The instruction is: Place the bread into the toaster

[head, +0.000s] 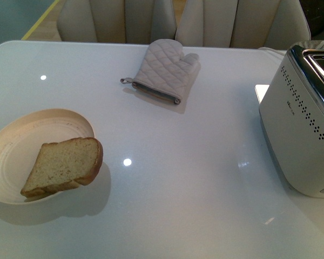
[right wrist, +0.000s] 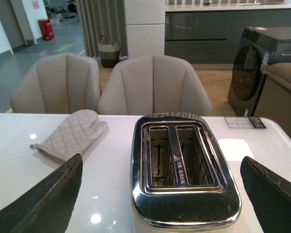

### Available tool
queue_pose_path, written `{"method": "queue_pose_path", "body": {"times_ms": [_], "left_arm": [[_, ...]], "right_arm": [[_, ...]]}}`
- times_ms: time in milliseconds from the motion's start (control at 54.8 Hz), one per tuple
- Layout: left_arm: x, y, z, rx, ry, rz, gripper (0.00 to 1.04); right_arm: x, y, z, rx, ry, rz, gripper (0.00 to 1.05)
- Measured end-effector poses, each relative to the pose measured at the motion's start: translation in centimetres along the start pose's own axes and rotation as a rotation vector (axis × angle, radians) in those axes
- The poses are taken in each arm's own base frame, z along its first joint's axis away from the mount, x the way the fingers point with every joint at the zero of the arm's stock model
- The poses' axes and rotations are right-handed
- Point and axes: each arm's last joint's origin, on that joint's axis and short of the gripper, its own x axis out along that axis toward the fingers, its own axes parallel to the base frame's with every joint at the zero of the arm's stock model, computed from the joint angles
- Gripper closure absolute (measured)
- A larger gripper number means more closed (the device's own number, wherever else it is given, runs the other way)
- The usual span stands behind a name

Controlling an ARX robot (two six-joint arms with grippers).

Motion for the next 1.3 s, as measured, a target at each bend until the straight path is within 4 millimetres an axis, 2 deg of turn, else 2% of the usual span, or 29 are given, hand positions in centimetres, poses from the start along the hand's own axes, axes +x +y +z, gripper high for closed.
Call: {"method": "queue_pose_path", "body": {"times_ms": [73, 146, 237, 420, 530, 566, 621, 785, 932, 1023, 1297], "left_arm": [[0.0, 0.0, -0.1, -0.039, 0.067, 0.042, 0.07], [0.2, -0.1, 0.2, -0.142, 0.403, 0.19, 0.07], [0.7, -0.2, -0.3, -0.242, 0.588, 0.258, 0.07], [4.5, 0.9, 0.1, -0.335, 0.607, 0.276, 0.07], [8.5, 2.3, -0.4, -0.332, 0.602, 0.307, 0.07], [10.7, 3.2, -1.4, -0.331, 0.613, 0.326, 0.07], [12.6, 3.7, -2.6, -0.319, 0.636, 0.344, 0.07], [16.3, 4.7, -7.6, -0.317, 0.749, 0.365, 0.07], [17.9, 5.2, -11.9, -0.315, 0.856, 0.383, 0.07], [18.4, 5.3, -13.6, -0.308, 0.897, 0.387, 0.07], [19.2, 5.4, -17.0, -0.271, 0.984, 0.418, 0.07]], "right_arm": [[0.0, 0.0, 0.0, 0.0, 0.0, 0.0, 0.09], [0.0, 0.0, 0.0, 0.0, 0.0, 0.0, 0.09], [0.0, 0.0, 0.0, 0.0, 0.0, 0.002, 0.09], [0.0, 0.0, 0.0, 0.0, 0.0, 0.002, 0.09], [0.0, 0.0, 0.0, 0.0, 0.0, 0.002, 0.09], [0.0, 0.0, 0.0, 0.0, 0.0, 0.002, 0.09], [0.0, 0.0, 0.0, 0.0, 0.0, 0.002, 0.09], [0.0, 0.0, 0.0, 0.0, 0.0, 0.002, 0.09], [0.0, 0.0, 0.0, 0.0, 0.0, 0.002, 0.09], [0.0, 0.0, 0.0, 0.0, 0.0, 0.002, 0.09], [0.0, 0.0, 0.0, 0.0, 0.0, 0.002, 0.09]]}}
